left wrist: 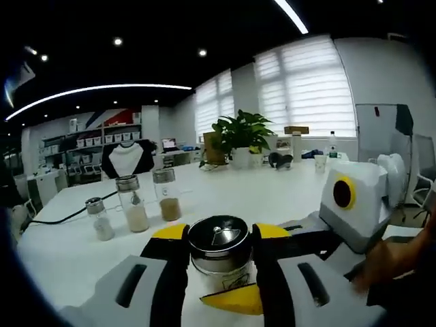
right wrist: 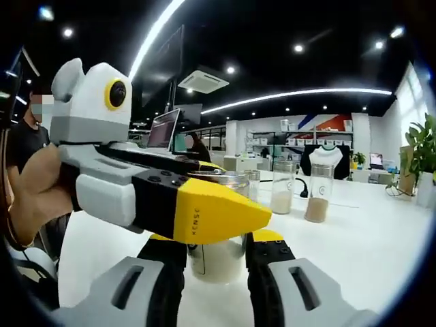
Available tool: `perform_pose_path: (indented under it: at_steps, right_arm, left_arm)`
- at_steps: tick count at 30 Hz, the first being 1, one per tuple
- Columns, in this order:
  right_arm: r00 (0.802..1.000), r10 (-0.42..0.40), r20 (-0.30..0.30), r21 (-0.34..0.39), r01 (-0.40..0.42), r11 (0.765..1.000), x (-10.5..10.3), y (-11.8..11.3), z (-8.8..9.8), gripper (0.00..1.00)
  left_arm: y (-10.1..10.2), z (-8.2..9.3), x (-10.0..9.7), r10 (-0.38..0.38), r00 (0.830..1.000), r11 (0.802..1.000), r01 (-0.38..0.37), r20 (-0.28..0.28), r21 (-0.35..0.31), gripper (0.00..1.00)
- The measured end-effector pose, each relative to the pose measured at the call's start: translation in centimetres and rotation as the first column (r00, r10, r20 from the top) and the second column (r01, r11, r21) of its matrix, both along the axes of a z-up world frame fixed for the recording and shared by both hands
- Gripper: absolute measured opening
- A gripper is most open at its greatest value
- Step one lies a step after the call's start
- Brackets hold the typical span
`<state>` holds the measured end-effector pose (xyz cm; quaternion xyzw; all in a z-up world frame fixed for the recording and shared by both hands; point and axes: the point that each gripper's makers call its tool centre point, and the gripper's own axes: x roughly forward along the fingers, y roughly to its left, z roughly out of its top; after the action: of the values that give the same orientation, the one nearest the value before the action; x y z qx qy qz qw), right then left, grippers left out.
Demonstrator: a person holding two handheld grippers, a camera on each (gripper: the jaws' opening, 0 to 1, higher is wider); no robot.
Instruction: Rotate the seasoning bottle until the label or dispensing opening points toward the visible target arrow and the bottle remains upright within the marked orientation range
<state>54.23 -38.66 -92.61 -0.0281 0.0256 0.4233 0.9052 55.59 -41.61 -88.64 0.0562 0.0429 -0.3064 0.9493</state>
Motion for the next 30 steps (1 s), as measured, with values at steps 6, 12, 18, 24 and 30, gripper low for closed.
perform_pose_path:
  at_steps: [6, 12, 18, 24, 30]
  right_arm:
    - [0.999, 0.021, -0.031, 0.035, -0.020, 0.999, -0.3, 0.3, -0.1, 0.31]
    - [0.999, 0.038, -0.028, 0.029, -0.037, 0.999, -0.2, 0.6, 0.0, 0.31]
    - [0.994, 0.081, -0.072, 0.060, -0.077, 0.995, -0.6, 1.2, -0.3, 0.39]
    - [0.995, 0.079, -0.067, 0.052, -0.075, 0.996, -0.6, 1.2, -0.3, 0.40]
    - [0.994, 0.079, -0.080, 0.047, -0.075, 0.996, -0.5, 0.8, -0.5, 0.40]
  left_arm:
    - [0.4, 0.2, -0.1, 0.018, 1.000, 0.999, -0.018, 0.013, -0.031, 0.38]
    - [0.8, 0.2, -0.1, 0.006, 1.000, 0.998, -0.005, 0.019, -0.060, 0.38]
    - [1.7, 0.2, 0.3, 0.014, 1.000, 0.998, -0.014, 0.013, -0.054, 0.38]
    - [3.3, 0.4, 0.8, 0.049, 0.999, 0.997, -0.048, 0.013, -0.068, 0.38]
    - [6.2, 0.6, 1.2, 0.120, 0.993, 0.990, -0.118, 0.018, -0.082, 0.38]
